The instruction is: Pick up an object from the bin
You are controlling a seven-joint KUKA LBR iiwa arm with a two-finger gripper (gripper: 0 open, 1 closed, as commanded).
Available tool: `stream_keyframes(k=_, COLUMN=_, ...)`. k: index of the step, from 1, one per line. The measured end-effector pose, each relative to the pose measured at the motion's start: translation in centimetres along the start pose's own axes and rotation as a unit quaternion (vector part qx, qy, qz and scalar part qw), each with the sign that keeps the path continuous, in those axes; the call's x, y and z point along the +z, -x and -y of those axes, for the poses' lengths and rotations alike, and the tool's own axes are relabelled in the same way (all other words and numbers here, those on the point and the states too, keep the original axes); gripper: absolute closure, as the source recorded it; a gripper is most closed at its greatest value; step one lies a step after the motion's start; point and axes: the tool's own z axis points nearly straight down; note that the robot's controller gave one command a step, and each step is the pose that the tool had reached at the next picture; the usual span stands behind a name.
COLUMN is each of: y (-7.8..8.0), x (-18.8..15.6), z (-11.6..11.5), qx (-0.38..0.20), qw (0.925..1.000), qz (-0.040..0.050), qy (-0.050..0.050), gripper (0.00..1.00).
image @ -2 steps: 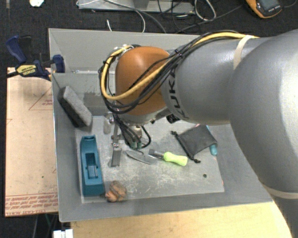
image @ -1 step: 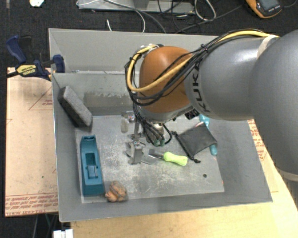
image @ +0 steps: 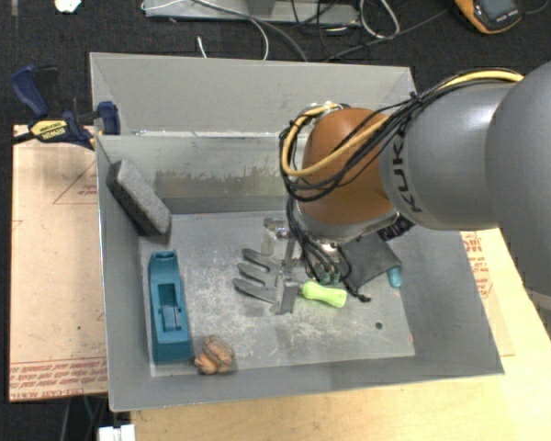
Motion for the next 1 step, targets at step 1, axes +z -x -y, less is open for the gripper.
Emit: stream_keyframes(k=1, y=0.34, x=-1.07, z=3.79, qx=-0.073, qw=0.9973, qz=0.0022, qy=0.001, gripper=0.00)
